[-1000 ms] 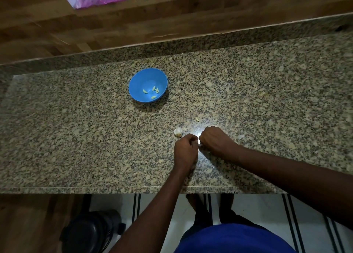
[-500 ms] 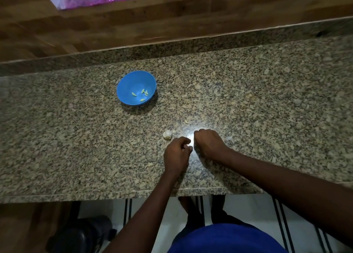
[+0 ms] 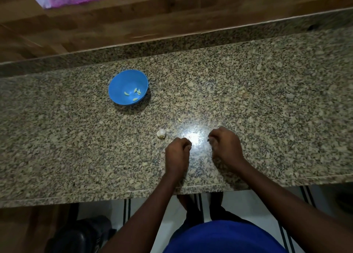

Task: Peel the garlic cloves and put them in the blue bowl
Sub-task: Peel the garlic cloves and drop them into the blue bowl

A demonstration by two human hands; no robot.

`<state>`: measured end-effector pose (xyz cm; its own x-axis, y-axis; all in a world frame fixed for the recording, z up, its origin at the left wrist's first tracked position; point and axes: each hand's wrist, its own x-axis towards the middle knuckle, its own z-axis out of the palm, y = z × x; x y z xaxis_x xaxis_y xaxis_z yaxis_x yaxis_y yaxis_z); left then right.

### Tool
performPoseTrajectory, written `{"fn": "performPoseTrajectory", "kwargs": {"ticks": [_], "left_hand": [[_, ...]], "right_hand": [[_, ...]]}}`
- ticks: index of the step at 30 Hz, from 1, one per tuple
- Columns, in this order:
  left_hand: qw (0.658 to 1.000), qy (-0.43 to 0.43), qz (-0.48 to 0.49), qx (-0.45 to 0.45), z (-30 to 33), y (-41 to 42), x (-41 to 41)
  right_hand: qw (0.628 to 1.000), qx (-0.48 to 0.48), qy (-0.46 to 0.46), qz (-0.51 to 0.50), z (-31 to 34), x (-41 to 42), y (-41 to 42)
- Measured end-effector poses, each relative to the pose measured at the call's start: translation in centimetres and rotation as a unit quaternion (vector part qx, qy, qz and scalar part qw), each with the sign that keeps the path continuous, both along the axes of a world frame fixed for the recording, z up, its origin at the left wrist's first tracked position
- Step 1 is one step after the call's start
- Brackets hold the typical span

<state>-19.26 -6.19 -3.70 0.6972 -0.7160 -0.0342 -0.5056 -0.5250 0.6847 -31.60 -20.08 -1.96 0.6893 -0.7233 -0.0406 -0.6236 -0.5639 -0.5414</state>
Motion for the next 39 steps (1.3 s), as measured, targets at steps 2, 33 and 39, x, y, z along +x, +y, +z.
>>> {"fn": "performPoseTrajectory", "kwargs": {"ticks": [2,33,39], "left_hand": [[0.999,0.032,0.031,-0.027,0.2,-0.4,0.0],[0.995,0.078,0.050,-0.025,0.7,-2.6,-4.8],[0.988,-0.111,-0.068,0.078,-0.5,-3.0,-5.5]], "right_hand": [[0.999,-0.009,0.002,-0.034,-0.1,-0.7,-1.0],[0.993,0.072,-0.063,-0.073,-1.5,-3.7,-0.9],[0.992,0.077,-0.061,-0.079,-0.7,-5.7,0.0]]}}
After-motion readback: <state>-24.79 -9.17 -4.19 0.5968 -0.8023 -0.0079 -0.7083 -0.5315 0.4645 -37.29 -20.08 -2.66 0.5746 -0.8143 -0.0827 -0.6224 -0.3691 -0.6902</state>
